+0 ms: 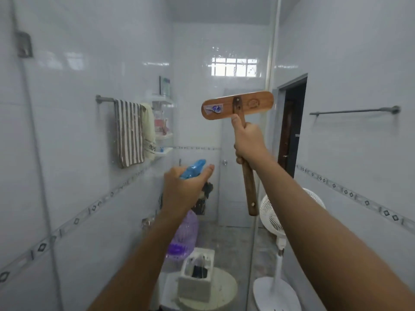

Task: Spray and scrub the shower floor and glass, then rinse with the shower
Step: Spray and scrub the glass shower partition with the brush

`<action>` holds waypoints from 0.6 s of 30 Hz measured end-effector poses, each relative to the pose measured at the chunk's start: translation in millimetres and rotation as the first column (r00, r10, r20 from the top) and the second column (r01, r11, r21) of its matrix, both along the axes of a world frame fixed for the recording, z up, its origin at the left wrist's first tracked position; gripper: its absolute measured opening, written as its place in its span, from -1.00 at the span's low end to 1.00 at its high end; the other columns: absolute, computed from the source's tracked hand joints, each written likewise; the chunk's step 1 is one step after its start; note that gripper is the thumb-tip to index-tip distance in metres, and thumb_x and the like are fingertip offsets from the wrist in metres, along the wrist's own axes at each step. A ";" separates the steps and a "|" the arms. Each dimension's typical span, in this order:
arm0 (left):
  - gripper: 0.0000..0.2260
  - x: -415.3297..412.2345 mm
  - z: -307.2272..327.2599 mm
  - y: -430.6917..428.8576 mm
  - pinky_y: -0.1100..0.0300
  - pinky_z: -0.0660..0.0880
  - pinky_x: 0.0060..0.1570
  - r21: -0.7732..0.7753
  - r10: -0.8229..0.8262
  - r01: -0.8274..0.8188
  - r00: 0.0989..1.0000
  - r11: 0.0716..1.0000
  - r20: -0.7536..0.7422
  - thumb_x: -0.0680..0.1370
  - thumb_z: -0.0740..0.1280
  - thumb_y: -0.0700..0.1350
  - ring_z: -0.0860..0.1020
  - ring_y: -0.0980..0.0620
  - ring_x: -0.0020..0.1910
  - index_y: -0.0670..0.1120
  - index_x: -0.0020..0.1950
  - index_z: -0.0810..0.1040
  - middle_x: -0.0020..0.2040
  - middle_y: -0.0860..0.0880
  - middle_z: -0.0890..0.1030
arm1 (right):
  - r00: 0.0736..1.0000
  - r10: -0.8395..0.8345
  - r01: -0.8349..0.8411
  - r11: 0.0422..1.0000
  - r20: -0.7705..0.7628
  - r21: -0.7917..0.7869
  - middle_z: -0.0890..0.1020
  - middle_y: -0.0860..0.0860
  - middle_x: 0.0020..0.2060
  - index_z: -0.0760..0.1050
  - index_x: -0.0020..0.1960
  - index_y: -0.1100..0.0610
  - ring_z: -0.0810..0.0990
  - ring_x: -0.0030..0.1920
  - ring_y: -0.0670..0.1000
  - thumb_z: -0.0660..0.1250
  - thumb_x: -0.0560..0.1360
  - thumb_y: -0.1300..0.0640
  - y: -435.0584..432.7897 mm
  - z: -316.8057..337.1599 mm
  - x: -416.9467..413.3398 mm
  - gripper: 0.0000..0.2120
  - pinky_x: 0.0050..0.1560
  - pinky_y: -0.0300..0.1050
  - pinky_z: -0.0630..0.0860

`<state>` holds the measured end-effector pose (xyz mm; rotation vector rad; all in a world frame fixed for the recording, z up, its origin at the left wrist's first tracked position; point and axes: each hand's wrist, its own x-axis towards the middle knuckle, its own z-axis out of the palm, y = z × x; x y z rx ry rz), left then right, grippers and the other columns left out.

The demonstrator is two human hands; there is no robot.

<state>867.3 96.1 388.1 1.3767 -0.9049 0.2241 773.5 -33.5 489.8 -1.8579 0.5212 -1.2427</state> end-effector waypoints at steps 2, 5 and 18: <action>-0.66 1.4 10.2 -1.6 0.04 0.59 -0.38 -0.003 0.012 -0.012 0.999 1.000 0.036 0.46 0.52 0.11 0.60 -0.06 -0.43 -0.16 -0.27 0.61 -0.40 -0.07 0.62 | 1.000 0.008 -0.008 1.000 -0.027 0.002 0.39 0.02 -0.40 0.42 -0.09 0.12 0.36 -0.49 -0.06 0.09 0.66 -0.22 -0.8 0.0 -1.6 -0.57 -0.51 -0.19 0.41; -0.68 3.7 19.8 -5.8 -0.01 0.63 -0.26 0.015 0.011 -0.012 0.999 1.000 0.040 0.46 0.52 0.13 0.63 -0.14 -0.31 -0.11 -0.24 0.58 -0.32 -0.11 0.63 | 0.998 0.007 -0.007 1.000 -0.066 -0.004 0.39 0.02 -0.40 0.45 -0.07 0.12 0.35 -0.49 -0.07 0.08 0.66 -0.23 -3.0 1.3 -4.4 -0.57 -0.49 -0.20 0.40; -0.69 6.2 34.8 3.5 0.12 0.52 -0.41 0.033 0.051 -0.054 0.995 0.998 0.086 0.49 0.49 0.11 0.55 -0.06 -0.46 -0.11 -0.25 0.59 -0.41 -0.08 0.57 | 0.999 0.008 -0.009 0.999 -0.031 -0.032 0.37 0.00 -0.45 0.40 -0.18 0.11 0.36 -0.51 -0.05 0.10 0.64 -0.24 -6.0 -23.7 -5.1 -0.54 -0.50 -0.19 0.40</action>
